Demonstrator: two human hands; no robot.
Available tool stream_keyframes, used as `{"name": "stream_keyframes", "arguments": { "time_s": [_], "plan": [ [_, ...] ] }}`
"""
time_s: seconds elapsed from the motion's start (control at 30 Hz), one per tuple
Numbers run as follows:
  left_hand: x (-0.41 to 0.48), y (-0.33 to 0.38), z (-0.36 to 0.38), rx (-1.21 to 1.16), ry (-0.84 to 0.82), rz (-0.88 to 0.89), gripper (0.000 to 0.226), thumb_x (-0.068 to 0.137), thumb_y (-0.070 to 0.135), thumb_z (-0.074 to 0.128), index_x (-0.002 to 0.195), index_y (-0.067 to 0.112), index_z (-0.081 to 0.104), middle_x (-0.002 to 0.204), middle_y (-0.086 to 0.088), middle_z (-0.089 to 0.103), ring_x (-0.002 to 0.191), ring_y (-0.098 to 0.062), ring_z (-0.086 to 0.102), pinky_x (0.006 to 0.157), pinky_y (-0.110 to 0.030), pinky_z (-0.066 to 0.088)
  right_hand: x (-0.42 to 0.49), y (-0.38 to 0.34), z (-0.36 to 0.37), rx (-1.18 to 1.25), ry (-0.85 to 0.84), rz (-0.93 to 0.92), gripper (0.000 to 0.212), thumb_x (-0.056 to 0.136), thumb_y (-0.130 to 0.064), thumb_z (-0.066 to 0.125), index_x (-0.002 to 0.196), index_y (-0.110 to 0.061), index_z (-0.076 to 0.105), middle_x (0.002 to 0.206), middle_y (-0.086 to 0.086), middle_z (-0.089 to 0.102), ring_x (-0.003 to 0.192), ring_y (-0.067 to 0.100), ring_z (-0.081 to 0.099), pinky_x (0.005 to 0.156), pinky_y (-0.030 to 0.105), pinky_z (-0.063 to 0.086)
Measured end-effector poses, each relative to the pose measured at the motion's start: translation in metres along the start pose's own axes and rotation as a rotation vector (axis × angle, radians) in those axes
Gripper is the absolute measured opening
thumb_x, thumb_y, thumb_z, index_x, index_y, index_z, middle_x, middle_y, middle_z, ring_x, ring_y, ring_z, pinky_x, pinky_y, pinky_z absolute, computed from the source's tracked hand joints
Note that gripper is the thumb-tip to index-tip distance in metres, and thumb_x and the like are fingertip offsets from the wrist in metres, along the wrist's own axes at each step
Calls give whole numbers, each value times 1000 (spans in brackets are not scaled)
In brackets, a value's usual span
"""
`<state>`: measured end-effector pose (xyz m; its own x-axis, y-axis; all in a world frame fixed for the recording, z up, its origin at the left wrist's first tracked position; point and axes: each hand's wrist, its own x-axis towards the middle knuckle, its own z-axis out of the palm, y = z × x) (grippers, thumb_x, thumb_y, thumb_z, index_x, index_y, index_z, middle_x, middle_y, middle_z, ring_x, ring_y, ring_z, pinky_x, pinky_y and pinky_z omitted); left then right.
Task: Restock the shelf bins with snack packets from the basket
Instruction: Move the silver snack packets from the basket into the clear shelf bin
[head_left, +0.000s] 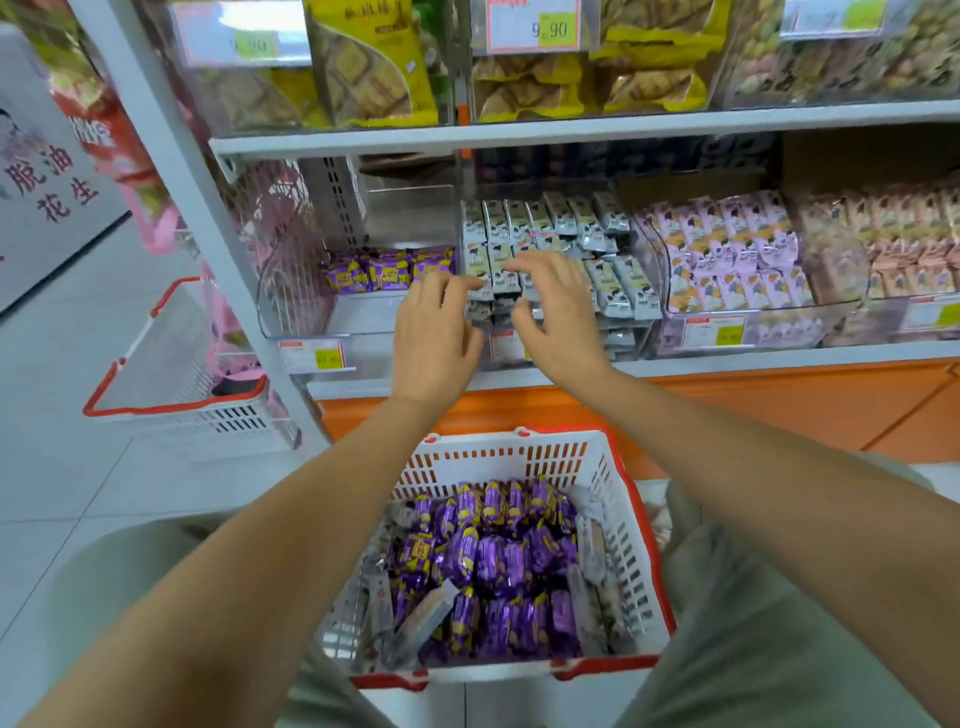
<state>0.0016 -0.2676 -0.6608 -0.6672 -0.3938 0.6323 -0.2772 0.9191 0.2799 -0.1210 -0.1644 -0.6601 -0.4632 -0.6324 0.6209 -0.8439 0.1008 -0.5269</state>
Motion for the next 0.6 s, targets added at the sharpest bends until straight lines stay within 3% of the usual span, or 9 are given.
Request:
{"name": "stream_keyframes", "arguments": {
  "time_s": [0.07, 0.17, 0.27, 0.47, 0.6],
  "plan": [
    [-25, -2, 1, -5, -10, -29, 41, 77, 18, 39, 113, 9, 57, 103, -11, 54, 93, -31, 50, 75, -42, 42, -17, -4, 8, 39, -36, -22, 34, 86, -9, 46, 118, -13, 59, 117, 2, 54, 112, 20, 48, 95, 29, 37],
    [-70, -11, 10, -33, -103, -105, 32, 80, 14, 47, 109, 10, 60, 97, -11, 57, 91, -33, 54, 75, -43, 45, -49, 0, 25, 49, -148, 43, 30, 85, -10, 48, 112, -13, 62, 108, 3, 54, 105, 23, 51, 89, 36, 45],
    [-119, -25, 26, -36, -326, -231, 25, 84, 10, 55, 106, 12, 64, 97, -9, 64, 97, -31, 55, 81, -43, 45, -87, 12, 44, -58, -355, 145, 30, 86, -8, 53, 115, -13, 63, 114, 7, 57, 109, 24, 53, 93, 40, 44],
    [-197, -47, 54, 83, -913, -436, 23, 91, 23, 54, 108, 14, 65, 109, -9, 68, 103, -31, 60, 85, -39, 52, -155, 25, 81, -191, -894, 299, 37, 93, -21, 56, 129, -14, 54, 132, 13, 49, 118, 31, 51, 98, 41, 42],
    [-241, -62, 70, 178, -1125, -450, 28, 92, 34, 54, 107, 11, 58, 109, -14, 65, 105, -35, 58, 83, -39, 49, -183, 26, 102, -169, -1129, 340, 39, 98, -23, 53, 135, -15, 49, 139, 13, 43, 120, 32, 48, 98, 42, 42]
  ]
}}
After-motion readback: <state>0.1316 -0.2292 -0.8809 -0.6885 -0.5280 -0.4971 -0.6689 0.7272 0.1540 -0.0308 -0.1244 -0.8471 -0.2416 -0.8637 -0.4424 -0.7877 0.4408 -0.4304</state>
